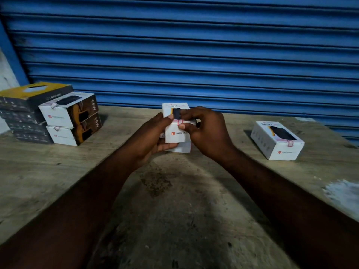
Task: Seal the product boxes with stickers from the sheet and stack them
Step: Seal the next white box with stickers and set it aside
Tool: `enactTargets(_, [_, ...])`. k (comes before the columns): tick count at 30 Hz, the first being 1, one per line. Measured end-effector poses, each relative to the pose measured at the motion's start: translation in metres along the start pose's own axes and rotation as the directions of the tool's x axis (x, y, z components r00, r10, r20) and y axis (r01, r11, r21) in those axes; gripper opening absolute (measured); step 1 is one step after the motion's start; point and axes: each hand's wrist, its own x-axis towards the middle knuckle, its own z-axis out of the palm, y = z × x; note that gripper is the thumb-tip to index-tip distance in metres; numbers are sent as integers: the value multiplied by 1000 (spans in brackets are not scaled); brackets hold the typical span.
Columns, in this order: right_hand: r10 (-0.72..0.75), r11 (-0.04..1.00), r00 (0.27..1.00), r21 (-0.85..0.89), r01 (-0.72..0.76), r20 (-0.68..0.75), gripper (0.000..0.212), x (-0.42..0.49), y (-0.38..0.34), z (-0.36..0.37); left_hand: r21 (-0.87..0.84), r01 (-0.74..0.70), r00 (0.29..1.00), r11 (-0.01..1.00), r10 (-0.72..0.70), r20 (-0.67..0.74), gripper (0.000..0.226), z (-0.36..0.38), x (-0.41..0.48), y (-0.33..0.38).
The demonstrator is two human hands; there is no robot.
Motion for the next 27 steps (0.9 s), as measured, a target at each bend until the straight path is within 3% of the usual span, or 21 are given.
enactTargets(3, [-12, 1000, 1000, 3, 12, -18, 21, -3, 0, 1, -15, 19, 1000, 1000, -18, 24, 20, -1, -1, 1])
enactTargets(7, [45, 999, 997, 8, -46, 69, 26, 0, 1, 2, -12, -6, 1000, 1000, 6, -21, 21, -2, 0, -1])
enactTargets(12, [116, 983, 987, 128, -131, 113, 30, 2, 3, -2, -40, -41, 999, 998, 40, -33, 26, -2, 1, -1])
enactTargets(17, [219, 960, 969, 154, -235, 115, 63, 3, 7, -1, -39, -73, 997, 997, 72, -19, 34, -2, -1, 2])
enactTargets(20, [443, 793, 845, 309, -525, 299, 101, 10, 3, -7, -29, -123, 991, 992, 124, 45, 51, -4, -2, 5])
enactTargets(21, [461, 692, 792, 397, -603, 401, 100, 12, 3, -12, -16, -144, 986, 989, 145, 80, 58, -5, -3, 5])
enactTargets(24, [390, 394, 701, 580, -713, 597, 42, 17, -9, -26, 25, -175, 969, 984, 168, 180, 64, 4, -8, 3])
enactTargets(25, [376, 339, 685, 596, -728, 624, 34, 17, -11, -30, 17, -157, 970, 987, 151, 189, 61, 8, -10, 1])
enactTargets(27, [373, 363, 689, 586, -725, 621, 36, 18, -8, -33, -15, -107, 976, 994, 108, 188, 59, 15, -11, -2])
